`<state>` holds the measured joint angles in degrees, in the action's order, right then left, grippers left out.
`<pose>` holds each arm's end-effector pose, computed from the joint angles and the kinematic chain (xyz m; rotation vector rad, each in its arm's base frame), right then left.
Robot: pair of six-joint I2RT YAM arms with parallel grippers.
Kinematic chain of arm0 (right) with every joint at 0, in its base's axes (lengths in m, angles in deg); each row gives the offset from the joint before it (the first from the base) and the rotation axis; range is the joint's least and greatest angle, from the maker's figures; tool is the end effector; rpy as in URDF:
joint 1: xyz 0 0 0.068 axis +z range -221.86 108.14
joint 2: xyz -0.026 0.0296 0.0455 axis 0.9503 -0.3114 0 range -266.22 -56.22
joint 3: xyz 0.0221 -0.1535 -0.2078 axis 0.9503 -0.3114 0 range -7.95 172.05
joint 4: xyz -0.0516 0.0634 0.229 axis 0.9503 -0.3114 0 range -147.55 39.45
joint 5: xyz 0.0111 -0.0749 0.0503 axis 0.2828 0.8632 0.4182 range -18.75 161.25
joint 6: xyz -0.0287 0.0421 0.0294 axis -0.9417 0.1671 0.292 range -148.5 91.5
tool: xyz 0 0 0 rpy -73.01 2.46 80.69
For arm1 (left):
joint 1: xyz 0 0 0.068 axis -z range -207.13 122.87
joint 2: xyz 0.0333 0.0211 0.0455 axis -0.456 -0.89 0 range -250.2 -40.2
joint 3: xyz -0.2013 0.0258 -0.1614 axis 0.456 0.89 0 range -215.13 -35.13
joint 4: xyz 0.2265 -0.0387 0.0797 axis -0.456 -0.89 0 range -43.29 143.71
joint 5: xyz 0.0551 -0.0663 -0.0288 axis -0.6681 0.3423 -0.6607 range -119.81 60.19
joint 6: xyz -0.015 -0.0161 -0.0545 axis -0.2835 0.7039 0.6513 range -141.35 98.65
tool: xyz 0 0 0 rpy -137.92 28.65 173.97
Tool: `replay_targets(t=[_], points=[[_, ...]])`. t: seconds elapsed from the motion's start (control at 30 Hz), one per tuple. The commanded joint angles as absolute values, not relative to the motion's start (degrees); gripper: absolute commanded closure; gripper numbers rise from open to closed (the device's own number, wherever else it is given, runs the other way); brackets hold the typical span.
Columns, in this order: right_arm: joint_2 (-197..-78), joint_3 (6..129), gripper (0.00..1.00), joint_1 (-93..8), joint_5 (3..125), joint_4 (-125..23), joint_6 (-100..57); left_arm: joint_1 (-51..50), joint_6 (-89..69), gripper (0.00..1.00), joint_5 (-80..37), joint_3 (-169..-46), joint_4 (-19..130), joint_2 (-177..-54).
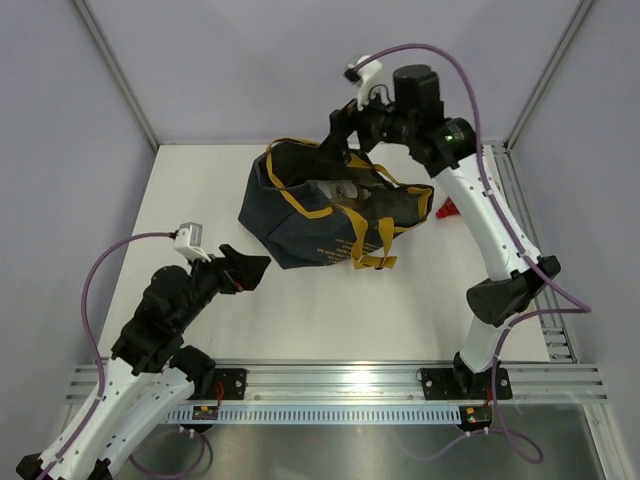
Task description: Place the personal care products into the canvas bag
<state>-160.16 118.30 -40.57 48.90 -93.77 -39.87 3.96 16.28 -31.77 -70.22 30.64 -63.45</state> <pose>0.3094 0.2070 0.4567 -0.9499 1.7086 0.6076 0.0975 -0.0570 0.2944 -0.1311 1.8396 -0.8283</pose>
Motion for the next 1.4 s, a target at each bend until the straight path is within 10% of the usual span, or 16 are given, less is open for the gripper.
replay_targets(t=[0.0,0.4,0.73,1.37], points=[[-152.99,118.79,0.01,-49.43,43.21,-87.29,-28.52,3.9,16.18,0.01,-32.71,-72.31,31.39,-62.44],[-149.19,89.78,0.01,-78.52,60.18,-87.19,-6.9,3.9,15.3,0.01,-37.02,-71.52,30.6,-59.8],[-175.64,104.54,0.0,-82.49,70.55,-100.47,3.57,3.9,16.0,0.01,-34.47,-70.73,32.27,-63.05],[-189.8,110.6,0.0,-84.08,75.2,-100.56,13.43,3.9,16.0,0.01,-33.86,-72.31,34.29,-70.34]])
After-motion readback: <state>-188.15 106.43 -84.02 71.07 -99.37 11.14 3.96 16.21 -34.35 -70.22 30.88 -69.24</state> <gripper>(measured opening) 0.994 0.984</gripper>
